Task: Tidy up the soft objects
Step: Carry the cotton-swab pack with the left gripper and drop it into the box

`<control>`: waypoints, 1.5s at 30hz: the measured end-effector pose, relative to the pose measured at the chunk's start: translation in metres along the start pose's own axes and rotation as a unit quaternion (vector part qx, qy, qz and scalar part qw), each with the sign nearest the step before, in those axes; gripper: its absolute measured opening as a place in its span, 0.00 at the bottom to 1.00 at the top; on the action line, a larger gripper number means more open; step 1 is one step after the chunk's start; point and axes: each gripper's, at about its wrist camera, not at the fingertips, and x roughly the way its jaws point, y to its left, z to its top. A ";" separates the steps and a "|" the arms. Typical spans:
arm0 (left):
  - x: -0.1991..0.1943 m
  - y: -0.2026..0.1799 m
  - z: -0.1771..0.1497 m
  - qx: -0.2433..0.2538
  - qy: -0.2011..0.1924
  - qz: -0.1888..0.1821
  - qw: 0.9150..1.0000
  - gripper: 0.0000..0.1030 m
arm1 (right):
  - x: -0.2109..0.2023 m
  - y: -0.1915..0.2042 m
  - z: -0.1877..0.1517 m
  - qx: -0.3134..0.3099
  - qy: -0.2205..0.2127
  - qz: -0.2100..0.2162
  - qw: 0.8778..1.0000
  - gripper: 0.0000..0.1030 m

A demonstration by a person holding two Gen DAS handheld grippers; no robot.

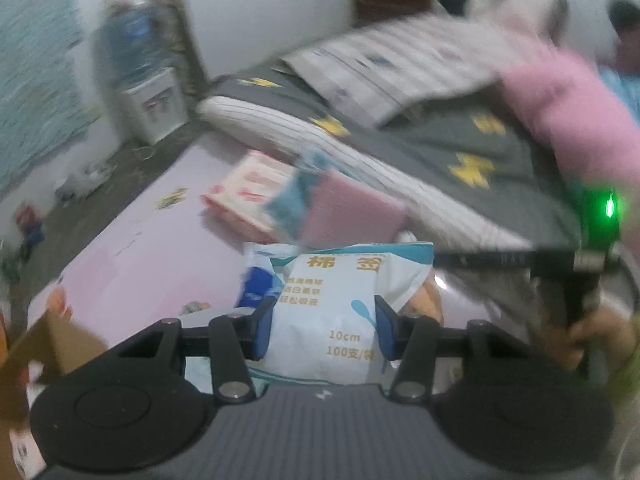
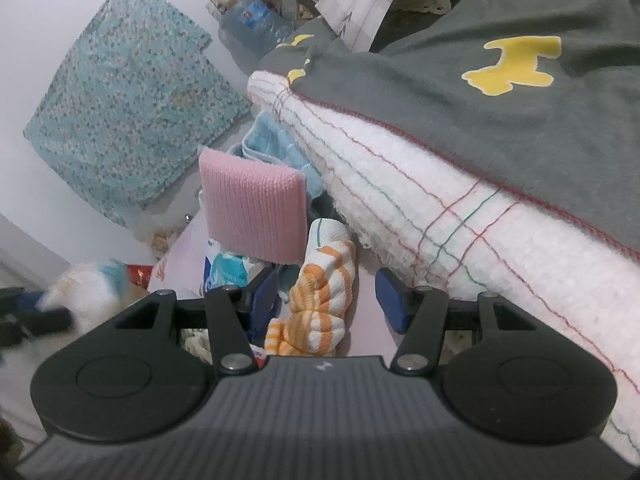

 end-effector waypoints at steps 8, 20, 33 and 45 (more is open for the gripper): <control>-0.078 0.095 -0.043 -0.154 -0.065 0.067 0.984 0.49 | 0.011 0.015 -0.006 -0.047 0.038 -0.013 0.998 0.55; -0.059 0.216 -0.127 -0.312 -0.043 0.146 0.938 0.49 | 0.019 0.029 -0.010 -0.073 0.054 -0.046 0.995 0.56; 0.026 0.284 -0.157 -0.402 0.006 0.162 0.901 0.51 | 0.026 0.034 -0.007 -0.073 0.057 -0.060 0.994 0.57; 0.030 0.286 -0.168 -0.421 0.018 0.150 0.894 0.76 | 0.029 0.038 -0.005 -0.081 0.053 -0.064 0.993 0.59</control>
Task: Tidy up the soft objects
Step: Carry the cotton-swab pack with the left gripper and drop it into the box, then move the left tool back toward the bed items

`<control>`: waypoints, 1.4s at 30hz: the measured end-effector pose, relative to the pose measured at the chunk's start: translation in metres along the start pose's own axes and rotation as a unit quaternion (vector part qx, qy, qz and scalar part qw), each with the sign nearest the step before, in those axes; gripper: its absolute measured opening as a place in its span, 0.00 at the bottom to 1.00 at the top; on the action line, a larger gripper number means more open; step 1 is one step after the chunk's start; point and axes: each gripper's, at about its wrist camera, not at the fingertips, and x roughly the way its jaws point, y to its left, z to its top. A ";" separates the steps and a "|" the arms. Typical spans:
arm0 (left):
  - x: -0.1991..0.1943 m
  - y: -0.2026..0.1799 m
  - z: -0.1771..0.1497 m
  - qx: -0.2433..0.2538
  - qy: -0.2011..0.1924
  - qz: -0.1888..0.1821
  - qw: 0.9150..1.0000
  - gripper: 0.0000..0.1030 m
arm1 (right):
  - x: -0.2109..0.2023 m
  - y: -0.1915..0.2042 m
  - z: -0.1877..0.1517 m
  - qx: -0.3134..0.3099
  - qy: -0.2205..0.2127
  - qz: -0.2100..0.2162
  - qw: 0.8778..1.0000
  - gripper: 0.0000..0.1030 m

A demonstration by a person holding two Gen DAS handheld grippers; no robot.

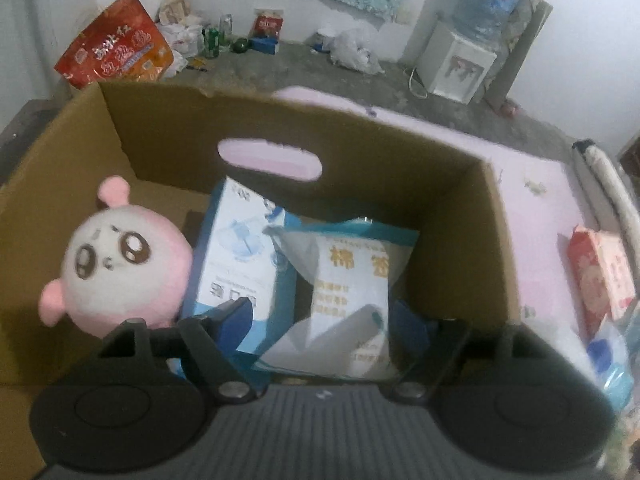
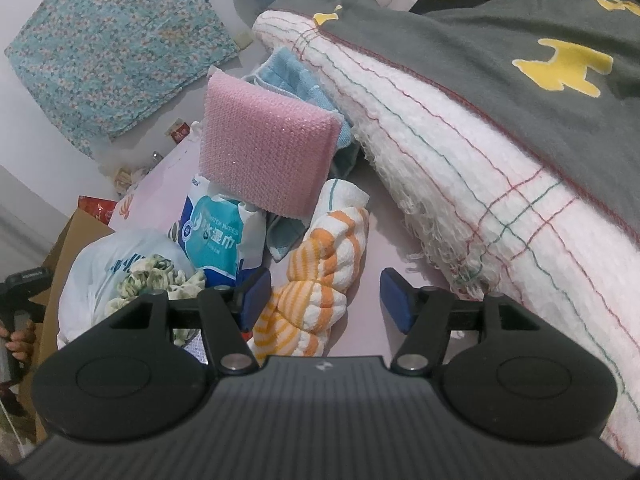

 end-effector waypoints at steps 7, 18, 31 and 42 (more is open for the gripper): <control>-0.059 0.003 -0.003 0.012 -0.042 -0.021 0.999 0.83 | -0.013 -0.001 0.001 0.006 -0.017 0.001 1.000 0.59; -0.144 0.035 -0.038 -0.007 -0.103 0.002 0.995 0.85 | -0.032 0.000 -0.007 0.005 -0.031 0.002 1.000 0.59; -0.224 -0.069 -0.142 0.147 -0.184 -0.132 0.963 0.89 | -0.052 -0.012 -0.022 0.038 -0.046 0.012 0.998 0.59; -0.172 -0.201 -0.205 0.309 -0.107 -0.184 0.927 0.91 | -0.057 -0.017 -0.013 0.028 -0.057 0.048 0.997 0.59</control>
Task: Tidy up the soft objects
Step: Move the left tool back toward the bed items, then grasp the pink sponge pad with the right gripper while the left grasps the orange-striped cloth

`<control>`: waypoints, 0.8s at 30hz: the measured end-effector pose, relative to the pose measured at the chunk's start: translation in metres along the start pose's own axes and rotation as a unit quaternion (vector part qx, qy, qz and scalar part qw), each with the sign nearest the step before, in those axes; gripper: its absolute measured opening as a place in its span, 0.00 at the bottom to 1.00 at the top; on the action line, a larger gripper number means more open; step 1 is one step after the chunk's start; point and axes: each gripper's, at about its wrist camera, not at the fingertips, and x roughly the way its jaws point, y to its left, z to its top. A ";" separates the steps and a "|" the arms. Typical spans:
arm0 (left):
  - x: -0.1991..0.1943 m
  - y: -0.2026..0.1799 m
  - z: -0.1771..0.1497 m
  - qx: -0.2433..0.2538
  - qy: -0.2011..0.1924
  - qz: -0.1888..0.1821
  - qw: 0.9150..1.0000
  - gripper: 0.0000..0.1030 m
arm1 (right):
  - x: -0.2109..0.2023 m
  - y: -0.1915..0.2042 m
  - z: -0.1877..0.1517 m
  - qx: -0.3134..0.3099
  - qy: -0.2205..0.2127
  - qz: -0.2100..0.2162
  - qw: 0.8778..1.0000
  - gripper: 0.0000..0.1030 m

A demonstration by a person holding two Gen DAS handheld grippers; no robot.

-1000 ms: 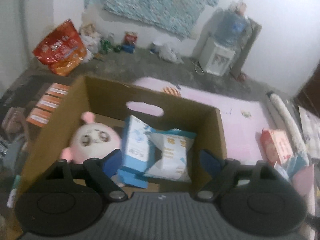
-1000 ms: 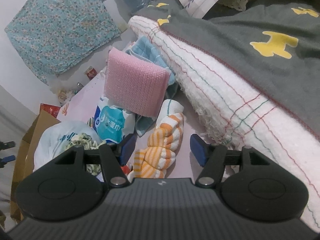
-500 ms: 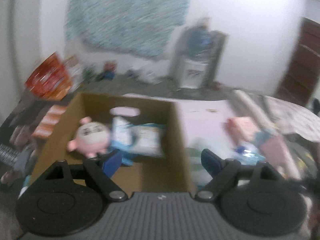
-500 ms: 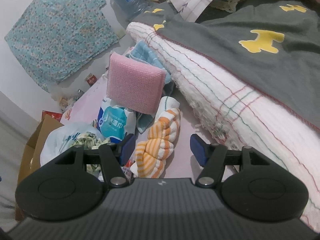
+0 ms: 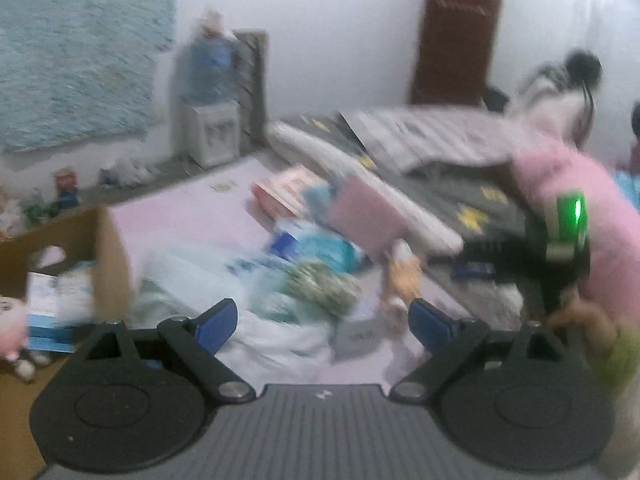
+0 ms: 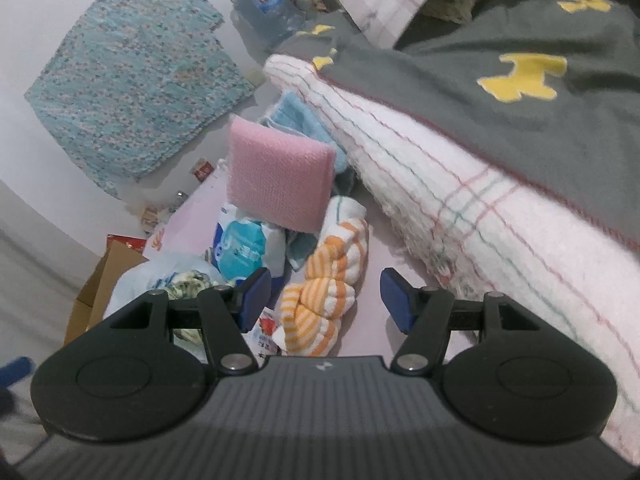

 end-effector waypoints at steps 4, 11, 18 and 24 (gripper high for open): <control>0.042 -0.028 -0.005 0.025 0.048 -0.054 0.997 0.90 | 0.000 0.018 0.025 -0.064 0.004 0.021 0.998 0.59; 0.090 -0.046 -0.004 0.047 0.069 -0.059 0.995 0.81 | 0.037 0.053 0.087 -0.194 0.007 0.049 0.980 0.61; 0.111 -0.037 0.000 0.040 0.087 -0.057 0.994 0.78 | 0.106 0.057 0.122 -0.240 0.064 0.046 0.968 0.60; 0.116 -0.027 -0.002 0.034 0.096 -0.052 0.993 0.78 | 0.136 0.053 0.125 -0.229 0.117 0.079 0.963 0.57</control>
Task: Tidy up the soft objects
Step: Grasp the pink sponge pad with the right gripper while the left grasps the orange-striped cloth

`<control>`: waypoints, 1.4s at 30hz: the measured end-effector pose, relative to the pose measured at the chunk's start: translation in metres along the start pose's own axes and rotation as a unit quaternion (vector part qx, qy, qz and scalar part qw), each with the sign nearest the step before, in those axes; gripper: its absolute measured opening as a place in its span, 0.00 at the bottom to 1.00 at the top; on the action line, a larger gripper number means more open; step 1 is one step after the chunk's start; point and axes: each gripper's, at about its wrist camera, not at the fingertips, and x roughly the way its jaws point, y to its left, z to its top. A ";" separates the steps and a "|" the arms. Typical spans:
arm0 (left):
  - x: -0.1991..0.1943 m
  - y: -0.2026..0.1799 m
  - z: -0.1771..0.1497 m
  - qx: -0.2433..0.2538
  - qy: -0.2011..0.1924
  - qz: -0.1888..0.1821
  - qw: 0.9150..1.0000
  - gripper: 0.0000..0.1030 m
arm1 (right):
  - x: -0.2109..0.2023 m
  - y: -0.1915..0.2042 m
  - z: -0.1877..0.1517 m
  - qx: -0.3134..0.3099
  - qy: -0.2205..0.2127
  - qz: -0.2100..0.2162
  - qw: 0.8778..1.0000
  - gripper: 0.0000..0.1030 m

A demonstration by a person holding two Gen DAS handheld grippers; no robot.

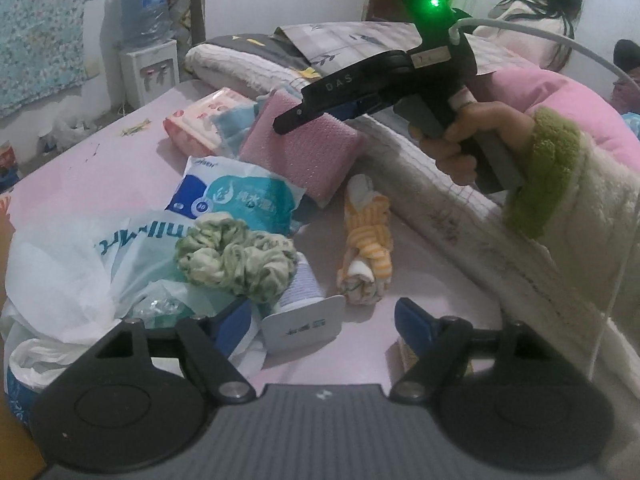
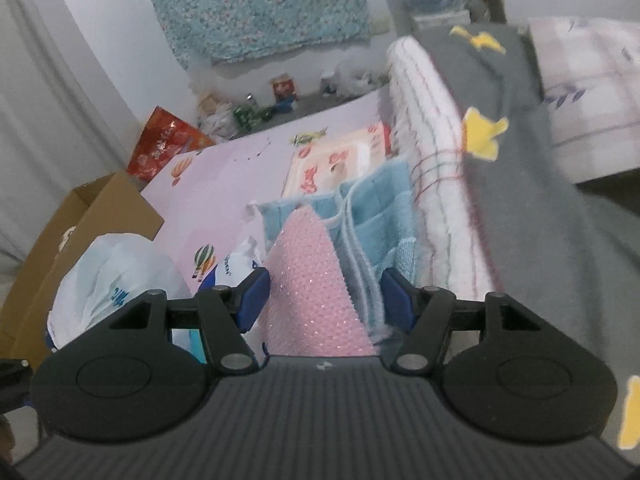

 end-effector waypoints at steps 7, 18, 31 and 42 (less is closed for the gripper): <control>0.003 0.003 0.006 0.002 -0.005 -0.002 1.000 0.78 | -0.021 0.022 -0.019 -0.012 -0.017 -0.013 1.000 0.35; 0.018 -0.011 0.015 0.023 0.008 -0.010 1.000 0.78 | -0.067 0.045 -0.062 -0.061 -0.047 -0.105 0.991 0.42; 0.013 -0.008 0.011 0.020 0.011 -0.003 1.000 0.78 | -0.086 0.068 -0.088 -0.074 -0.052 -0.100 0.991 0.46; 0.020 -0.024 0.013 0.074 0.020 -0.013 0.997 0.82 | -0.094 0.046 -0.087 0.025 -0.089 -0.069 0.993 0.28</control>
